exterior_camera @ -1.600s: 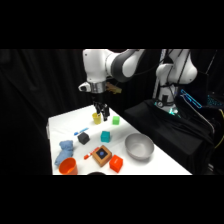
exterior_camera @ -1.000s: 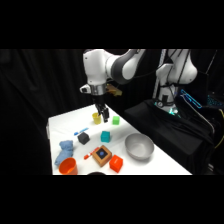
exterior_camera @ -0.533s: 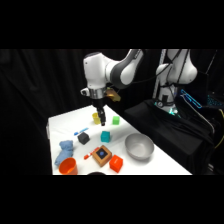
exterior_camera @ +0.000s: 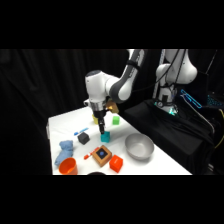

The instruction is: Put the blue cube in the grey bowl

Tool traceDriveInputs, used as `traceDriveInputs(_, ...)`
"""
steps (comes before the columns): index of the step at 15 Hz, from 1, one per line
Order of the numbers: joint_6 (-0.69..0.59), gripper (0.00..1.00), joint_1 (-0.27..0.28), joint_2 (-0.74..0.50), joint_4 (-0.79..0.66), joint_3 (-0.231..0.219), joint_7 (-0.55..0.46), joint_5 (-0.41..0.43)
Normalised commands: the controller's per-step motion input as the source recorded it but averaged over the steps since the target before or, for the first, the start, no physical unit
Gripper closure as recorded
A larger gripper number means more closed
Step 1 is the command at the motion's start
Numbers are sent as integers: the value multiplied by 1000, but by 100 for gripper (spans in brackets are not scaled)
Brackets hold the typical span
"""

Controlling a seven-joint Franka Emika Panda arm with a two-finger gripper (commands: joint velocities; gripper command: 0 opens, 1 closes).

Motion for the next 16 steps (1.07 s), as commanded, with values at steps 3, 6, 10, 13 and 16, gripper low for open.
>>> traceDriveInputs(3, 227, 0, 98, 186, 82, -97, 165, 146)
traceDriveInputs(6, 217, 0, 98, 170, 69, -103, 115, 171)
traceDriveInputs(10, 210, 0, 101, 158, 53, -72, 67, 195)
traceDriveInputs(13, 225, 0, 98, 130, 35, -71, 53, 191)
traceDriveInputs(16, 225, 22, 73, 82, 6, -58, 34, 210)
